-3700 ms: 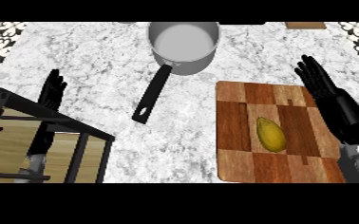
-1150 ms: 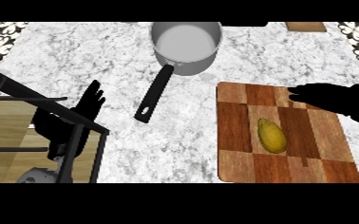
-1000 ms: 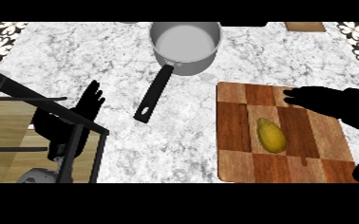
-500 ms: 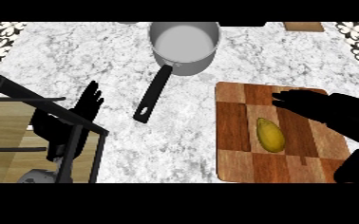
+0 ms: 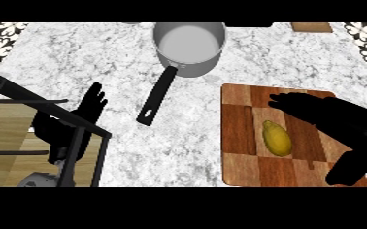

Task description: Pick the lemon from the cutting board and place it in the pot

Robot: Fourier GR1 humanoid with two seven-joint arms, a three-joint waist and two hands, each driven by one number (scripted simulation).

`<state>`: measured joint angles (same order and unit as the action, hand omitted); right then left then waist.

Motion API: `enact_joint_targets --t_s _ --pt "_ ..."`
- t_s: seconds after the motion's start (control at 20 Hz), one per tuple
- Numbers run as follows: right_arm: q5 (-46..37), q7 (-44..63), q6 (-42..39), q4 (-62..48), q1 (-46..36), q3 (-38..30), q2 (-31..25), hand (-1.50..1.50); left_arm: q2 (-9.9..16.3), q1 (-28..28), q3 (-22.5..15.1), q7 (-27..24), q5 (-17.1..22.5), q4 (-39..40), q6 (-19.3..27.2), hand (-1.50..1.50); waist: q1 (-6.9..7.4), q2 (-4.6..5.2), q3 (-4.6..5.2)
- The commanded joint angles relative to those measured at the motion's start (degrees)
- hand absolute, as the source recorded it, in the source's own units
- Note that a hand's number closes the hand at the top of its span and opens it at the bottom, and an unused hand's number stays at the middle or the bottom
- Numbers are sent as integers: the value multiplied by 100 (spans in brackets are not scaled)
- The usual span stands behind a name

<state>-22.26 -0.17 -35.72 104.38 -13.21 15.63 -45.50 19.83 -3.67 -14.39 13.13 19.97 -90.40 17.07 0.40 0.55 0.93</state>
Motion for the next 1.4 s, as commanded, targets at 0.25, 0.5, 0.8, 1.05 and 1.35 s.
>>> enact_joint_targets --t_s 0.25,0.5,0.8,1.05,1.35 --pt "-934 -49 258 -309 114 509 285 -150 -40 -436 33 100 -280 -485 163 0 -25 -60 -99" --pt "-1395 212 313 -640 -154 872 700 -150 -116 -531 93 -76 -227 -175 -43 0 -25 -49 -94" --pt "-1663 379 149 -446 17 960 641 -150 -92 -271 154 -117 -214 -391 -70 0 -56 -71 -91" --pt "-2065 0 489 -1480 -386 1099 930 -150 -189 -792 95 263 -342 -380 137 0 1 -38 -100" --pt "-1826 -765 792 -1335 -114 1077 1072 150 -124 -260 65 113 -324 -717 79 0 -2 -69 -104"
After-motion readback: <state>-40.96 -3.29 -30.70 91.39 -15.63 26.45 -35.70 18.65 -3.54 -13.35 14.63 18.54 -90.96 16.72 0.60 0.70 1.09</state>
